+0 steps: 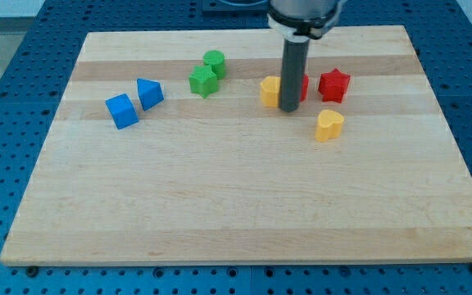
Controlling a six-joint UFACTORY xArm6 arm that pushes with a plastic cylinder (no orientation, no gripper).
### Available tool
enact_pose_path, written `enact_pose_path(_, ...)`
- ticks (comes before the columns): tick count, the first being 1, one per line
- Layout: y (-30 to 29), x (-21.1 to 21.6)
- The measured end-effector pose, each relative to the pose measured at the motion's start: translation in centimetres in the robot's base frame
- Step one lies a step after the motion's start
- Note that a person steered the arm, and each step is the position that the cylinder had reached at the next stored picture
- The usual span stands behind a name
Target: Point your arm to green star
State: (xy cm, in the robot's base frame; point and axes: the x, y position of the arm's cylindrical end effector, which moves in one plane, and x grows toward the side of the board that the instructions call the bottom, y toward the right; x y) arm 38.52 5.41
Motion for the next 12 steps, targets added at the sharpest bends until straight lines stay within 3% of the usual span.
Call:
enact_pose_path(2,-3.8,0.0)
enact_pose_path(5,-2.3,11.0)
enact_pose_path(6,3.1,11.4)
enact_pose_path(7,2.4,11.4)
enact_pose_path(9,-4.0,11.1)
enact_pose_path(12,-9.8,5.6)
